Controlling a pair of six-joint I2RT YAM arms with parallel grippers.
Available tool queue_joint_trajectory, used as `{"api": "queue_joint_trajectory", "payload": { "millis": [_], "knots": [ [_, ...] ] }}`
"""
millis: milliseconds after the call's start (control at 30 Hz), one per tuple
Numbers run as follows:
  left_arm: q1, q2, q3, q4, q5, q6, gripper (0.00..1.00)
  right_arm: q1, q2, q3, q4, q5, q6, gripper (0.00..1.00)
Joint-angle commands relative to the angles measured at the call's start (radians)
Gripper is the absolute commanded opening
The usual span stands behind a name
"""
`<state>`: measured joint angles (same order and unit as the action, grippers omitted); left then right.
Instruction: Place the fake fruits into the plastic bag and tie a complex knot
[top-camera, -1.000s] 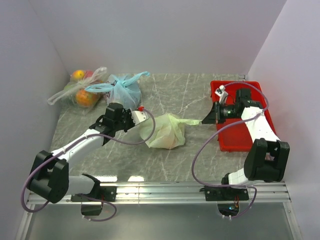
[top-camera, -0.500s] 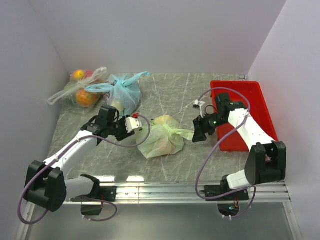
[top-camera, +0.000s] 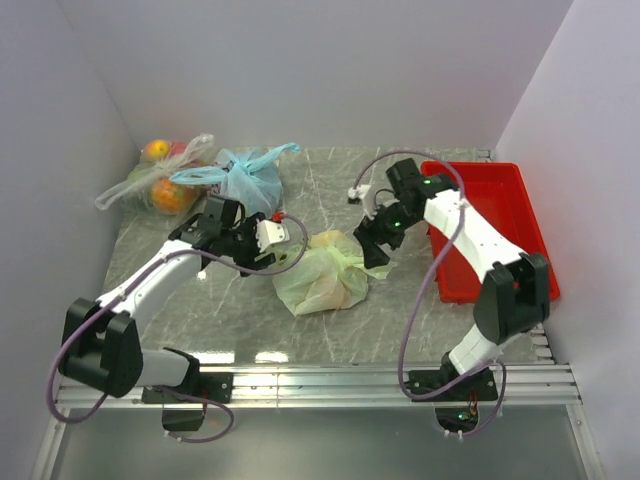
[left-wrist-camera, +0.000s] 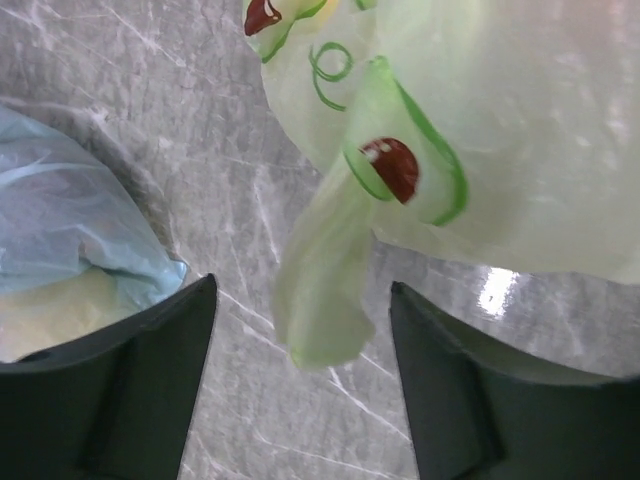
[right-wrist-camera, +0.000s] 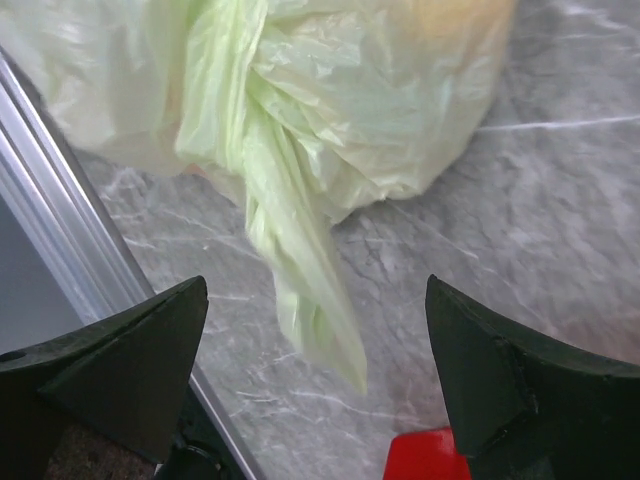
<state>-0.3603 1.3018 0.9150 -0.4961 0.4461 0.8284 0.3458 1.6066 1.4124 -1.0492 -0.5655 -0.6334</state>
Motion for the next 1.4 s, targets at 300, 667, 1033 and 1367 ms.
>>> {"api": "queue_joint_trajectory", "payload": {
  "millis": [300, 667, 1033, 1367],
  "knots": [
    [-0.032, 0.206, 0.097, 0.033, -0.02, 0.074, 0.13, 0.055, 0.102, -0.125, 0.146, 0.147, -0.025, 0.68],
    [0.128, 0.061, 0.036, 0.169, -0.104, -0.212, 0.0, -0.144, -0.043, -0.227, 0.235, 0.25, 0.072, 0.0],
    [0.422, 0.034, -0.053, 0.221, -0.084, -0.137, 0.0, -0.403, -0.083, -0.326, 0.294, 0.34, -0.045, 0.0],
    [0.281, 0.039, -0.087, 0.192, -0.063, -0.1, 0.0, -0.278, -0.03, -0.346, 0.304, 0.21, 0.052, 0.0]
  ]
}}
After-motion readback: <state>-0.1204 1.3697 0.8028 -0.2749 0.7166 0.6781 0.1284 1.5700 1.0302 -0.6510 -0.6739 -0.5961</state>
